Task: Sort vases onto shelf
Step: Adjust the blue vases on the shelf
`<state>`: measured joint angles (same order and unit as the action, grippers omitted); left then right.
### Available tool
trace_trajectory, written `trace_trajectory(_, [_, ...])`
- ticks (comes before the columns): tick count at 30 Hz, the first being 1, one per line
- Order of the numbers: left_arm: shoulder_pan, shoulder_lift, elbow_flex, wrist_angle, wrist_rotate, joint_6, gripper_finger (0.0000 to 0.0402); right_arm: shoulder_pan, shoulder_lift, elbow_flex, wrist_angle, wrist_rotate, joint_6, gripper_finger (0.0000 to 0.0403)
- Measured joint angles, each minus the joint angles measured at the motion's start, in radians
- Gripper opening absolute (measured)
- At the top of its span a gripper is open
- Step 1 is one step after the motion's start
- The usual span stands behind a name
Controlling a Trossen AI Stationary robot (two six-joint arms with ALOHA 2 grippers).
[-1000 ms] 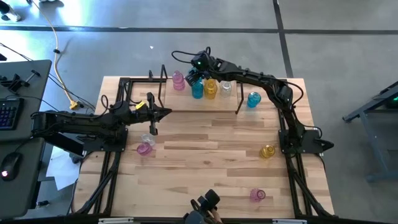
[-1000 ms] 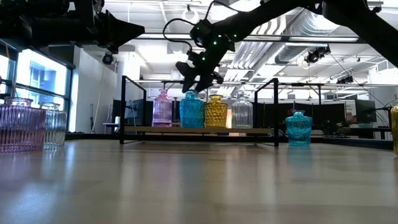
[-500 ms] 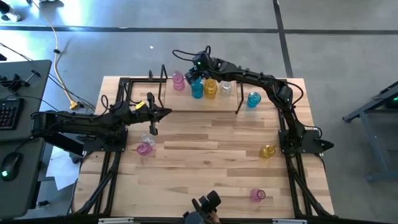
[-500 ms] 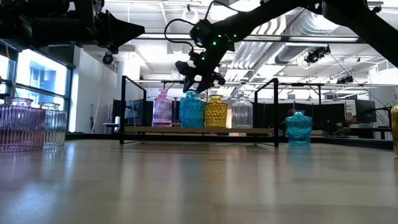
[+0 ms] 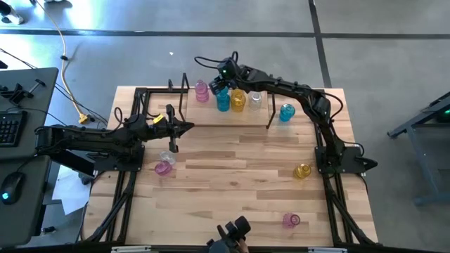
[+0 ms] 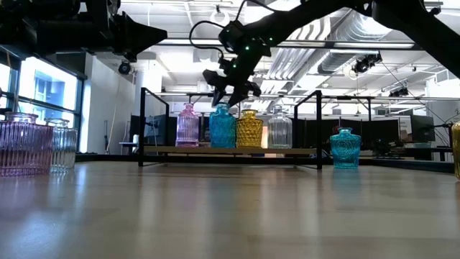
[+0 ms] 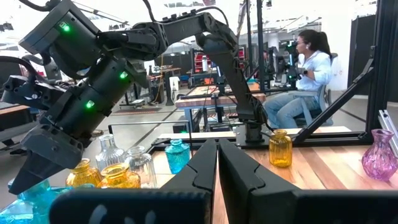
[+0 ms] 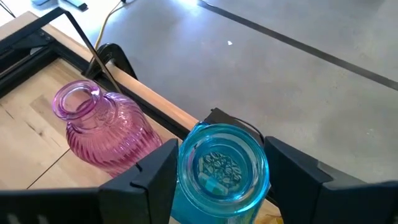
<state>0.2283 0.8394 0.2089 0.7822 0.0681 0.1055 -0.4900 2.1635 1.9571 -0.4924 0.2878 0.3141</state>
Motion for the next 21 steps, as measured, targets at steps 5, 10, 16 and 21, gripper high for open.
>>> trace_trajectory(5, [0.0, 0.0, 0.0, 0.0, 0.0, 0.0, 0.0007, 0.002, 0.0, 0.004, -0.003, 0.014, 0.002, 0.0199])
trace_trajectory(10, [0.0, 0.0, 0.0, 0.0, 0.0, 0.0, 0.0007, 0.002, 0.0, 0.004, -0.025, 0.037, 0.022, 0.0199])
trace_trajectory(16, [0.0, 0.0, 0.0, 0.0, 0.0, -0.001, 0.0007, 0.002, 0.0, 0.005, -0.036, 0.044, 0.026, 0.0199])
trace_trajectory(21, [0.0, 0.0, 0.0, 0.0, 0.0, -0.009, 0.0007, 0.004, 0.0, 0.005, -0.035, 0.045, 0.027, 0.0199])
